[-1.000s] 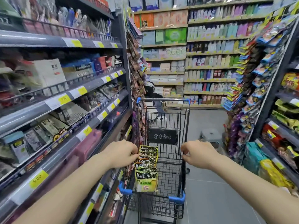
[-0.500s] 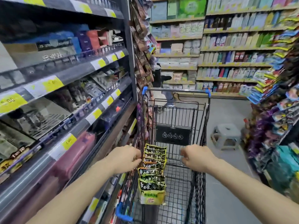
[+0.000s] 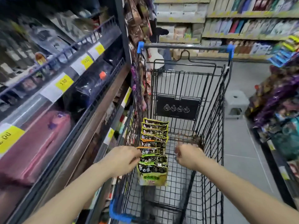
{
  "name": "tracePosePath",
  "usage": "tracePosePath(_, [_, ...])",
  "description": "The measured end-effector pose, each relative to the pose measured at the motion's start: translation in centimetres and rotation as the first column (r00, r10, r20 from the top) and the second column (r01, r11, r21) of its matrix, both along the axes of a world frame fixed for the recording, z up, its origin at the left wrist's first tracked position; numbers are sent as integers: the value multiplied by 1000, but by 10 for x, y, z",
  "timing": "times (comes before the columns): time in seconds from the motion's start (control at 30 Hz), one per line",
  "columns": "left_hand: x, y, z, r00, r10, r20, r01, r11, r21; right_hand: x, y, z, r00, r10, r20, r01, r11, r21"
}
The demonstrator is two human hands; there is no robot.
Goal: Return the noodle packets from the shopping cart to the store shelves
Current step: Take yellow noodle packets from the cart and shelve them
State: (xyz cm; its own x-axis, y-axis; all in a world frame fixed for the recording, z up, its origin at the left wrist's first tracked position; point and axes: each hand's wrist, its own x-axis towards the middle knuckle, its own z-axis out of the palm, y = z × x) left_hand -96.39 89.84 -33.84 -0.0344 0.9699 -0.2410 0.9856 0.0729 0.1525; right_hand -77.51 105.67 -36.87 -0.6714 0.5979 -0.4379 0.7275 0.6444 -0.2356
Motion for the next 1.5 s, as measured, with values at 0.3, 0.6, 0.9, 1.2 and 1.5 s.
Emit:
tracePosePath(0.3, [-25,-5,-89,993,-110,49,102,985,140,-27,-12,-130,977,-100,190,121,987,-104])
tracePosePath(0.6, [-39,-13,-127,989,-115,92,93,972,217,-33,-38,-214,853,-497,158,519,780,-349])
tracePosePath(0.9, [-36,-17,-158,992,-50,115,17,962,272,-36,-47,-259,615,-787,-50,603,509,-614])
tracePosePath(1.2, [-32,-18,-167,995,-34,98,-1,941,337,-48,-52,-272,577,-808,-116,606,520,-602])
tracePosePath(1.5, [-32,-16,-168,995,-42,91,7,935,354,-55,-70,-277,606,-785,-132,545,530,-650])
